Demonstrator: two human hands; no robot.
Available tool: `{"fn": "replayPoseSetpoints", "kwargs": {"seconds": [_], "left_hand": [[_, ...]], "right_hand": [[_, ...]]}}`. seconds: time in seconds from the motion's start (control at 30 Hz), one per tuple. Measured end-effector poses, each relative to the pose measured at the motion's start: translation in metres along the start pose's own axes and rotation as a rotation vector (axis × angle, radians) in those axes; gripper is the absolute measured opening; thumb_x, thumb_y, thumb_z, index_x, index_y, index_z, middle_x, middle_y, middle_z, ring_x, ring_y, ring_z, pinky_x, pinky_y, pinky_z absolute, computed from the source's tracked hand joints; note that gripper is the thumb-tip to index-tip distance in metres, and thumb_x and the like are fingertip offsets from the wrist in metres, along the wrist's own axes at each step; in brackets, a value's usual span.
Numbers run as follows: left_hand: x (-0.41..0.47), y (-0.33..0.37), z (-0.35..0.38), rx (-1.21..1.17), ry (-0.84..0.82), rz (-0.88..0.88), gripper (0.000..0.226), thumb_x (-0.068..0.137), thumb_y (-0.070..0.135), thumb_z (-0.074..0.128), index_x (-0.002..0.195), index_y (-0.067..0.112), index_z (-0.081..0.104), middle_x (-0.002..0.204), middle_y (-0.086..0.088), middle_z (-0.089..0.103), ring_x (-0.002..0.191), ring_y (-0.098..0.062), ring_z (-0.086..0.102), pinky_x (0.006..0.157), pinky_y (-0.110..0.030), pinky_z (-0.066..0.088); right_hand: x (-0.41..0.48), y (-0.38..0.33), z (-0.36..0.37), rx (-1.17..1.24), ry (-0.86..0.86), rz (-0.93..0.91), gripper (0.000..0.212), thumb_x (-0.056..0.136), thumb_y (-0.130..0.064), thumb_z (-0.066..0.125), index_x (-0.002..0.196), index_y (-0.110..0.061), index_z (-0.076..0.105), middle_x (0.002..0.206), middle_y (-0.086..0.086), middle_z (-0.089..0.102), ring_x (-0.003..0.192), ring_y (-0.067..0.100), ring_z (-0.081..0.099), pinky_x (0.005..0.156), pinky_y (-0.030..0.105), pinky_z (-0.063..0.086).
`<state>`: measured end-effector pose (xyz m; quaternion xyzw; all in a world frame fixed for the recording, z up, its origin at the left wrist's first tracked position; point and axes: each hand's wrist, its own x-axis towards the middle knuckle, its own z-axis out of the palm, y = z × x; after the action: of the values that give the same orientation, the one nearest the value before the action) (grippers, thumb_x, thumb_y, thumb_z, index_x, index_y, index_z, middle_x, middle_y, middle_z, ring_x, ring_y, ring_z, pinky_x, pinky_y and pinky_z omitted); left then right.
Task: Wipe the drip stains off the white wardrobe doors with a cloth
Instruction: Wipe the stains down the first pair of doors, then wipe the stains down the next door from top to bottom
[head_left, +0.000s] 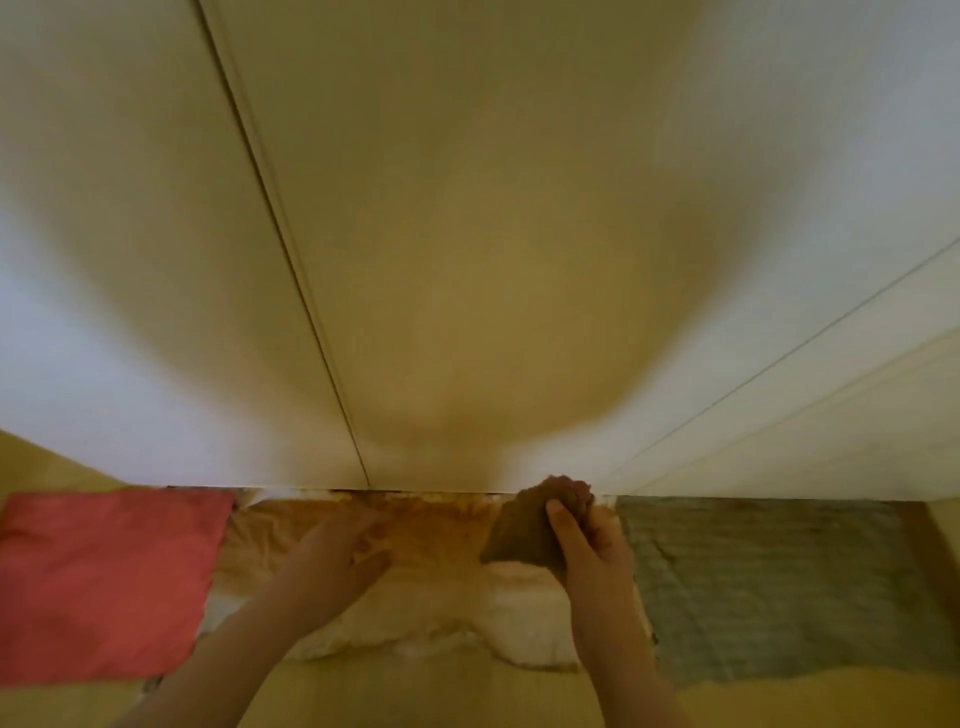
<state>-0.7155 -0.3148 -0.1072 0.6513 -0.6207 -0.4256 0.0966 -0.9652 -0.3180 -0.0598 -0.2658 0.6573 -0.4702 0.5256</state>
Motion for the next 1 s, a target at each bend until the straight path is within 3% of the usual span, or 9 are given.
{"fn": "replayPoseSetpoints", "kwargs": {"seconds": [0.07,0.2,0.27,0.33,0.4,0.53,0.7,0.9,1.0], "left_hand": [[-0.025,0.03,-0.022,-0.001,-0.014,-0.016,0.036,0.091,0.032,0.068,0.125,0.035,0.057,0.114,0.014,0.064,0.099,-0.001,0.062,0.091,-0.03,0.053],[-0.077,0.098,-0.07,0.004,-0.009,-0.005,0.035,0.089,0.036,0.068,0.123,0.033,0.06,0.109,0.017,0.066,0.097,0.0,0.064,0.088,-0.027,0.054],[-0.102,0.142,-0.099,0.028,0.003,-0.004,0.031,0.092,0.029,0.068,0.12,0.033,0.058,0.11,0.016,0.065,0.097,0.002,0.062,0.086,-0.018,0.05],[-0.13,0.192,-0.127,0.028,-0.002,0.006,0.025,0.092,0.027,0.068,0.114,0.034,0.057,0.111,0.014,0.065,0.097,0.004,0.061,0.082,-0.012,0.047],[-0.16,0.25,-0.158,0.015,0.004,0.03,0.025,0.092,0.027,0.068,0.113,0.035,0.056,0.113,0.014,0.065,0.097,0.004,0.061,0.081,-0.011,0.046],[-0.196,0.336,-0.198,-0.036,0.049,0.098,0.029,0.092,0.031,0.068,0.118,0.032,0.056,0.111,0.015,0.064,0.1,-0.002,0.063,0.082,-0.015,0.047],[-0.255,0.44,-0.231,-0.072,0.136,0.219,0.027,0.092,0.035,0.067,0.117,0.034,0.056,0.11,0.018,0.063,0.097,0.004,0.061,0.081,-0.01,0.046],[-0.294,0.497,-0.245,-0.103,0.196,0.354,0.024,0.091,0.035,0.066,0.112,0.039,0.056,0.11,0.021,0.064,0.095,0.007,0.063,0.081,-0.009,0.048],[-0.306,0.517,-0.259,-0.093,0.217,0.415,0.024,0.092,0.035,0.066,0.113,0.04,0.056,0.11,0.022,0.064,0.095,0.009,0.062,0.079,-0.006,0.046]], "right_hand": [[-0.021,-0.038,-0.008,0.082,0.009,0.048,0.01,0.089,-0.02,0.066,0.099,-0.022,0.07,0.1,0.003,0.071,0.1,0.023,0.065,0.087,0.039,0.055],[-0.07,-0.121,-0.019,0.201,0.021,0.129,0.092,0.035,-0.064,0.09,0.113,-0.02,0.07,0.114,0.006,0.07,0.108,0.023,0.065,0.095,0.045,0.053],[-0.097,-0.17,-0.032,0.266,-0.029,0.138,0.1,0.028,-0.064,0.091,0.114,-0.016,0.07,0.112,0.008,0.072,0.109,0.027,0.066,0.097,0.049,0.052],[-0.129,-0.226,-0.049,0.339,-0.057,0.152,0.088,0.039,-0.055,0.094,0.112,-0.012,0.07,0.107,0.011,0.073,0.107,0.036,0.066,0.096,0.054,0.051],[-0.161,-0.288,-0.073,0.394,-0.083,0.135,0.059,0.063,-0.041,0.085,0.109,-0.008,0.067,0.095,0.011,0.071,0.101,0.04,0.065,0.095,0.056,0.051],[-0.199,-0.375,-0.1,0.454,-0.109,0.06,0.015,0.091,-0.026,0.064,0.092,-0.012,0.06,0.078,0.01,0.058,0.078,0.03,0.06,0.084,0.053,0.052],[-0.264,-0.491,-0.14,0.527,-0.238,-0.116,0.015,0.098,-0.018,0.045,0.086,-0.012,0.049,0.069,0.003,0.054,0.062,0.023,0.061,0.073,0.045,0.058],[-0.304,-0.544,-0.179,0.428,-0.36,-0.31,0.028,0.099,-0.022,0.046,0.078,-0.015,0.063,0.076,0.011,0.057,0.076,0.03,0.06,0.096,0.057,0.047],[-0.319,-0.558,-0.194,0.441,-0.322,-0.355,0.018,0.089,-0.03,0.062,0.095,-0.013,0.065,0.1,0.017,0.049,0.097,0.036,0.052,0.098,0.062,0.043]]}}
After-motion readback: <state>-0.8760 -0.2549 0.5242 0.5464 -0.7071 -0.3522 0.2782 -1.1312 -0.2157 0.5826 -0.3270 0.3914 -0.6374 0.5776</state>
